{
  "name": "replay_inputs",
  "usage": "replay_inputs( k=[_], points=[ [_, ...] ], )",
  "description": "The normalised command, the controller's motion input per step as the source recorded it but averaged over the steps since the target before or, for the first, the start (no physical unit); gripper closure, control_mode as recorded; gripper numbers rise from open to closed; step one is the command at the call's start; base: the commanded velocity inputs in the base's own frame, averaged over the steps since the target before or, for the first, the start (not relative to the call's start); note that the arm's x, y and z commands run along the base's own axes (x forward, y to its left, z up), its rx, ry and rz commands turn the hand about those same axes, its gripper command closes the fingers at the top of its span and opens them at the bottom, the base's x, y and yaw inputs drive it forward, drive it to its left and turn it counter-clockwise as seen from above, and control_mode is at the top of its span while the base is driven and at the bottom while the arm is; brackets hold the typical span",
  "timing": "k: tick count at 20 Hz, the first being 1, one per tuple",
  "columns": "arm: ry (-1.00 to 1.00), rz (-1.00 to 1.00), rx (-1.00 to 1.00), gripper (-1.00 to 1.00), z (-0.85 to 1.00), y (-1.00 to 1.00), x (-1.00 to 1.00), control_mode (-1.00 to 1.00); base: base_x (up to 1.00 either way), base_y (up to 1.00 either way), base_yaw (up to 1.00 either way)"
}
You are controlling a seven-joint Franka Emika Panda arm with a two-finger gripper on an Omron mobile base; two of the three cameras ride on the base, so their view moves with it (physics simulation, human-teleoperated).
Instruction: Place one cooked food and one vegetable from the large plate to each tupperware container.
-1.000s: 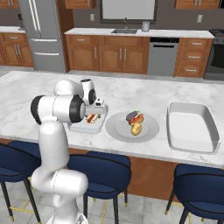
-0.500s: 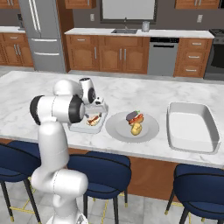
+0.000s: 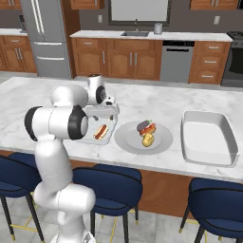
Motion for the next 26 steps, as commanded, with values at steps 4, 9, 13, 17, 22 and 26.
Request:
replay_inputs(
  k=[4, 9, 13, 17, 22, 26],
  points=[
    [0.0, -0.04, 0.04, -1.0, 0.43, -0.92, -0.16, -1.0, 0.0, 0.0, 0.0],
    [0.02, -0.09, 0.0, -1.0, 0.19, -0.91, -0.16, -1.0, 0.0, 0.0, 0.0],
    [0.17, -0.28, -0.01, -1.0, -0.07, -0.86, -0.2, -1.0, 0.0, 0.0, 0.0],
    [0.14, -0.18, 0.1, -1.0, -0.07, -1.0, 0.0, -1.0, 0.0, 0.0, 0.0],
    [-0.01, -0.01, 0.08, -1.0, -0.19, -0.38, -0.02, -1.0, 0.0, 0.0, 0.0],
    [0.01, 0.0, 0.01, -1.0, -0.3, -0.16, -0.09, -1.0, 0.0, 0.0, 0.0]
  ],
)
